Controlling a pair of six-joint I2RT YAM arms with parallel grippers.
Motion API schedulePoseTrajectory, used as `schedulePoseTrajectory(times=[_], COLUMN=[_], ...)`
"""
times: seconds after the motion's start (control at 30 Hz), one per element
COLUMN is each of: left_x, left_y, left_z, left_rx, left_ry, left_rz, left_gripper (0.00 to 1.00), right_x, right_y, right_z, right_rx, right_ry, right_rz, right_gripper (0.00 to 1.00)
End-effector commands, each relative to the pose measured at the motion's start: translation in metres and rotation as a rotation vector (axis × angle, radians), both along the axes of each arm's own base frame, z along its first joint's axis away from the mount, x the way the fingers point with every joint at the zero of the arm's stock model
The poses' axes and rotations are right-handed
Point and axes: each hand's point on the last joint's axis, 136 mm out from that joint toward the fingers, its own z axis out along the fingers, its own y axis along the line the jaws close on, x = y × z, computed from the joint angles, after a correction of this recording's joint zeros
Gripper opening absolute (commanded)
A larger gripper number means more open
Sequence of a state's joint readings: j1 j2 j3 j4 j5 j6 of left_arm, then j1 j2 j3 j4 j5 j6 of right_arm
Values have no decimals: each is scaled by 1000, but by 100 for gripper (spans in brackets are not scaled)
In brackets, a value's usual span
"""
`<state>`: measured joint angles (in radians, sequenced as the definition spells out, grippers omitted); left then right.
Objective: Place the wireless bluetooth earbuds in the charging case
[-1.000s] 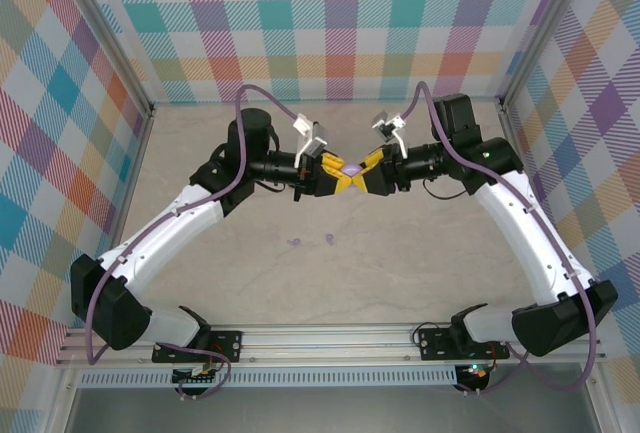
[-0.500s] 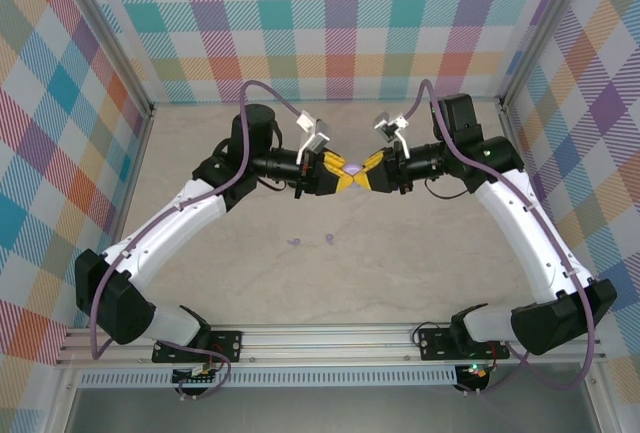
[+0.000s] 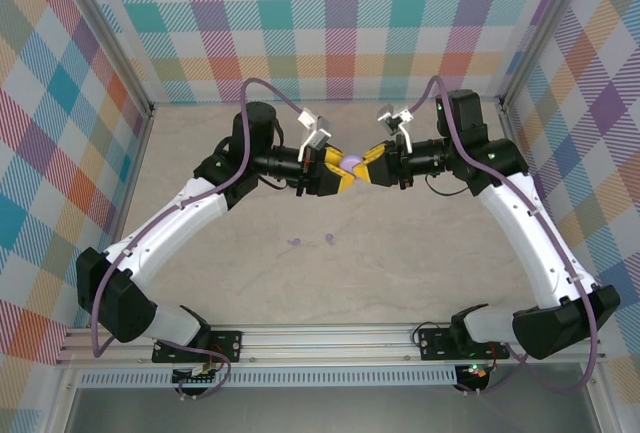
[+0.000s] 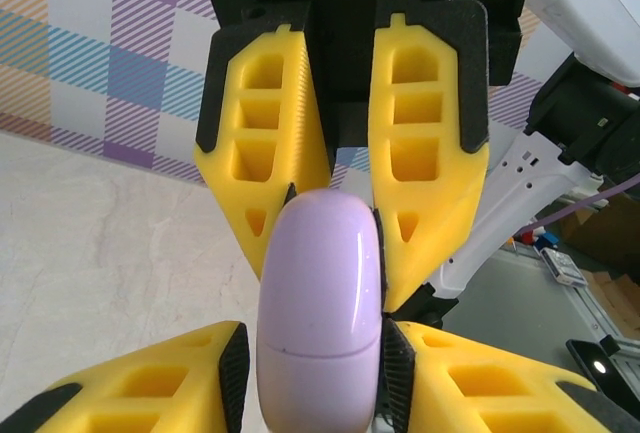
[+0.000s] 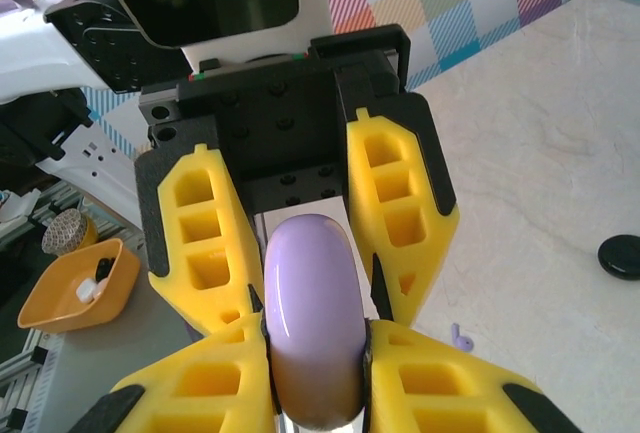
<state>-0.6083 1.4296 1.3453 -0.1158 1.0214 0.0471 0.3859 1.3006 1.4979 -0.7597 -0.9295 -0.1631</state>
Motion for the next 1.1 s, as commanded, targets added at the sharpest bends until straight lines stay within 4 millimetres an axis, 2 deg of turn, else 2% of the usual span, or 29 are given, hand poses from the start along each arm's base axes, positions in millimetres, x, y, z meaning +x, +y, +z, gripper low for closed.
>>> schedulePoseTrajectory(times=[0.0, 0.17, 0.37, 0.63, 0.83, 1.07], left_x=[-6, -6, -7, -8, -11, -10], left_y=[-4, -4, -4, -4, -4, -4], left_z=[16, 17, 20, 21, 22, 20], left_rx=[-44, -48, -58, -64, -68, -67], left_ry=[-38, -41, -43, -40, -42, -44], left_rz=[-29, -28, -34, -42, -55, -56], left_gripper=[40, 38, 30, 33, 31, 16], right_x=[-7, -8, -13, -13, -15, -13], right_y=[0, 0, 0, 1, 2, 1], right_z=[10, 5, 4, -1, -3, -7], right_rx=[42, 35, 36, 28, 26, 4], right_ry=[-16, 0, 14, 47, 65, 71], right_rz=[31, 39, 60, 79, 98, 84], right_gripper=[19, 20, 20, 21, 22, 23])
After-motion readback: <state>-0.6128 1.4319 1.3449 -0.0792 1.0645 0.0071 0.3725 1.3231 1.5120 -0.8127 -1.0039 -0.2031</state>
